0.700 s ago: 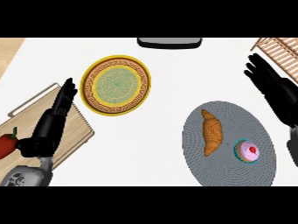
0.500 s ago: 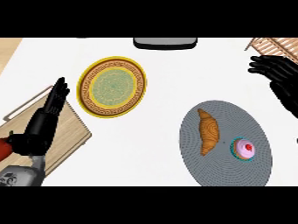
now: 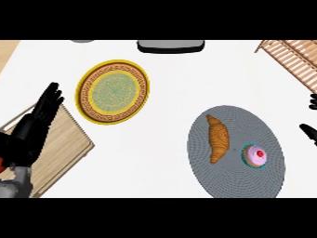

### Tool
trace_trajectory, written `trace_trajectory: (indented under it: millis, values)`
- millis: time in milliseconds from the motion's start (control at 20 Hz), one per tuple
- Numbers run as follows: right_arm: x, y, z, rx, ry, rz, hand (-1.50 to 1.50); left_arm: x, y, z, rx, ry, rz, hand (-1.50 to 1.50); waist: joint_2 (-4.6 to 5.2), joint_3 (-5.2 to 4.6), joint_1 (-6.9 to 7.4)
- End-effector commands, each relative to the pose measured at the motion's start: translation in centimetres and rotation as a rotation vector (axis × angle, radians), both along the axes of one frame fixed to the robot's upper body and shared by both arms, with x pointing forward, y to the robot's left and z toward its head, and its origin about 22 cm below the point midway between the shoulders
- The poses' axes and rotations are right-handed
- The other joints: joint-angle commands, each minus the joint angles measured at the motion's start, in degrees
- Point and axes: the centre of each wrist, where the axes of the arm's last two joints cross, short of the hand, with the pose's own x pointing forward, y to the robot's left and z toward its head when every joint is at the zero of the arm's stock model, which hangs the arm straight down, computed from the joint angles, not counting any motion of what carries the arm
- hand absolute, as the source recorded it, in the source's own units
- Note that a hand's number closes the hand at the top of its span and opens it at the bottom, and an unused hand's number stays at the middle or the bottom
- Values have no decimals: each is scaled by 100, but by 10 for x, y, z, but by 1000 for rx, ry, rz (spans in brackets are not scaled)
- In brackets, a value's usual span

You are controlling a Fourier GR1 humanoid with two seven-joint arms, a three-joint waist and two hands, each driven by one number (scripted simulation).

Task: Pick the cupcake from the placemat and place it in the tiered shelf

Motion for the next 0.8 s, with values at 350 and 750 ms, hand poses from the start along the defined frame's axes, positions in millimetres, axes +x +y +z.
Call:
trace_trajectory:
  millis: [350,750]
  values:
    - [-81,2,21,-178,60,141,-150,-8,-1,8,-1,31,2,0,-1,-9,16]
    - [-69,22,70,-442,160,177,-150,-1,-15,8,-9,19,-10,0,16,-9,75]
